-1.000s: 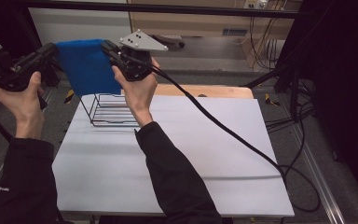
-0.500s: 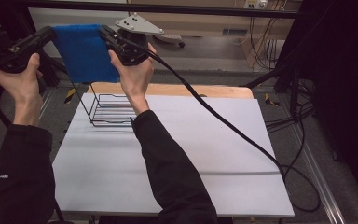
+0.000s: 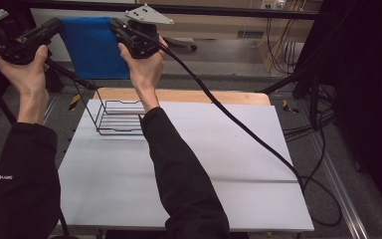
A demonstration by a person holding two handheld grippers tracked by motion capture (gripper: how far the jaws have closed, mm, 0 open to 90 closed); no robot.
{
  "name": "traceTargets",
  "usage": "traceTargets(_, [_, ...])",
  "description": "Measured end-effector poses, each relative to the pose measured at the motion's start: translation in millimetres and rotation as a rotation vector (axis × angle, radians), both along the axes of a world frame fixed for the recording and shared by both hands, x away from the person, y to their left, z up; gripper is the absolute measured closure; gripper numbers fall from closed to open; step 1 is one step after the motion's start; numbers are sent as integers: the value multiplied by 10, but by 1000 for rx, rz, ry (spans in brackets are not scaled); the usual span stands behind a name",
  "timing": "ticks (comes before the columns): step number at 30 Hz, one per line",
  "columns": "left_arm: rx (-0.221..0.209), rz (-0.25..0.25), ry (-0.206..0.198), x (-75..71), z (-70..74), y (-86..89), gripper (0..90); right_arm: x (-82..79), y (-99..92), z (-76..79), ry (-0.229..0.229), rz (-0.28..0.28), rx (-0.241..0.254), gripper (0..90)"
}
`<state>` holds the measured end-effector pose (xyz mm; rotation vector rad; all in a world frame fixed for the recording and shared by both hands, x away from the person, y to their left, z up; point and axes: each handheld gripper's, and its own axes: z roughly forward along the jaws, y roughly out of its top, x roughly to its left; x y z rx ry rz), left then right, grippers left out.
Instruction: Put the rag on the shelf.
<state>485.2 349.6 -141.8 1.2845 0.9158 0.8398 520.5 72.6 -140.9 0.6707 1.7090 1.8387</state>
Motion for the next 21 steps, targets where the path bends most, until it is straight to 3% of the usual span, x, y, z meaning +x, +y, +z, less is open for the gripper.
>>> traceTargets(6, [-28, -15, 19, 127, -67, 20, 868, 93, 16, -36, 13, -9, -13, 842])
traceTargets(13, [-5, -5, 13, 191, -97, -13, 868, 180, 8, -57, 15, -28, -28, 842])
traceTargets(21, [18, -7, 23, 256, -248, 20, 868, 229, 42, -154, 31, -35, -50, 842])
